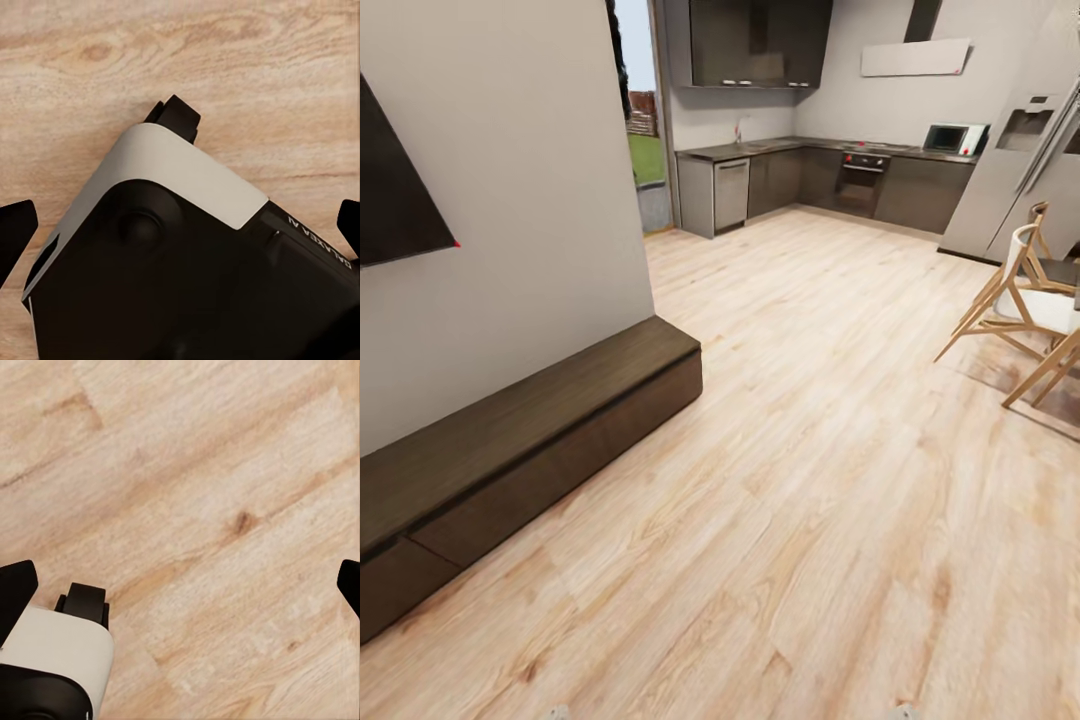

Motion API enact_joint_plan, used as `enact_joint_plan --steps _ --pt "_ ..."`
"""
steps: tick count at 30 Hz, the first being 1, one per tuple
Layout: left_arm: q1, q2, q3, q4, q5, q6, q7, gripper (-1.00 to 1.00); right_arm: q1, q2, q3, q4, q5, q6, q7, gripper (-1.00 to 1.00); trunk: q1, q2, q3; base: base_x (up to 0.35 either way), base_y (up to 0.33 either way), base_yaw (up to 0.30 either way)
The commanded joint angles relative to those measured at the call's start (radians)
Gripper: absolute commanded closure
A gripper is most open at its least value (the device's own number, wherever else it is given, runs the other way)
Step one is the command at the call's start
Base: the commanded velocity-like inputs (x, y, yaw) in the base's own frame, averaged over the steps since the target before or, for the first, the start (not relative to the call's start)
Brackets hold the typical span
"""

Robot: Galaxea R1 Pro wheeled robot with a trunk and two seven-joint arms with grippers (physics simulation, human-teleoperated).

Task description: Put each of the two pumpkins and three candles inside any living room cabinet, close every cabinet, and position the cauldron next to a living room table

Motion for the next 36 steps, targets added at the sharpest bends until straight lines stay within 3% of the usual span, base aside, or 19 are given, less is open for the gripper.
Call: enact_joint_plan --steps 1,36 --pt "0.000 0.001 0.000 0.000 0.000 0.000 0.000 -1.00 0.001 0.000 0.000 0.000 0.000 -0.002 0.000 -1.00 0.000 0.000 0.002 0.000 0.000 0.000" --pt "0.000 0.000 0.000 0.000 0.000 0.000 0.000 -1.00 0.003 0.000 0.000 0.000 -0.001 -0.014 0.000 -1.00 0.000 0.000 0.058 0.000 0.000 0.000"
